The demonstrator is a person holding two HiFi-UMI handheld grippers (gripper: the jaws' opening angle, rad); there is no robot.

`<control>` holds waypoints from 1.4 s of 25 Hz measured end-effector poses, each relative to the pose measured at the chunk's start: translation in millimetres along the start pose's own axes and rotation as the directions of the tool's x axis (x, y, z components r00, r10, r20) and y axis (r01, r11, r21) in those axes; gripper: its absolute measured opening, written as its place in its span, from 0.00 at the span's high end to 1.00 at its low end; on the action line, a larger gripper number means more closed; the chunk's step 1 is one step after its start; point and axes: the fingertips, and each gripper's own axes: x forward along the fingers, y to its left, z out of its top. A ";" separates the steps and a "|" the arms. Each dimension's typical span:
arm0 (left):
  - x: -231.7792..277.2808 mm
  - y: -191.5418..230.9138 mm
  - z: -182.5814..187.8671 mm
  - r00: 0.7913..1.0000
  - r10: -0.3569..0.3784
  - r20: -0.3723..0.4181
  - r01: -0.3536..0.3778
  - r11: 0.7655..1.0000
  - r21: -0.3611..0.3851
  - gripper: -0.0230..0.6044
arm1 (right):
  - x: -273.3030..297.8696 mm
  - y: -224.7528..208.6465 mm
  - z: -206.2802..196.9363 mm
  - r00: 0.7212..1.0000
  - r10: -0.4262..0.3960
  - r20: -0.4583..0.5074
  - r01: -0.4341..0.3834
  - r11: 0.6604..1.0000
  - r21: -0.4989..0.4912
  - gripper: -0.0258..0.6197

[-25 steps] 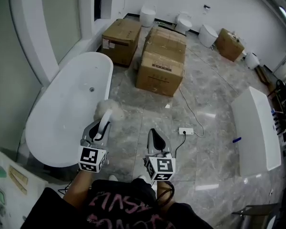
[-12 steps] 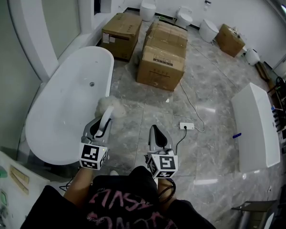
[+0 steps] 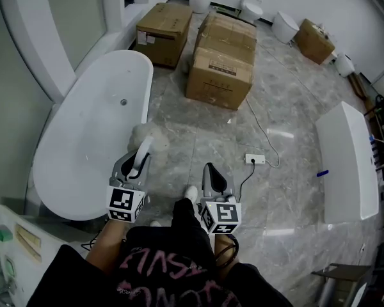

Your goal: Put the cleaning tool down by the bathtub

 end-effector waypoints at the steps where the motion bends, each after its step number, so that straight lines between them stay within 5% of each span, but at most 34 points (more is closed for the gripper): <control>1: 6.6 0.6 -1.5 1.000 0.000 -0.008 0.000 1.000 0.004 0.82 | 5.9 -4.2 -2.3 1.000 0.002 -0.005 -0.002 1.000 0.004 0.92; 20: 184.1 5.4 -15.4 0.983 0.049 -0.177 -0.044 0.999 0.031 0.82 | 155.1 -144.1 -9.1 0.996 0.062 -0.061 -0.057 0.995 0.076 0.92; 35: 250.8 -5.9 9.0 0.969 0.084 -0.233 -0.062 0.993 0.102 0.82 | 195.7 -210.1 -12.3 0.995 0.087 -0.058 -0.077 0.986 0.148 0.92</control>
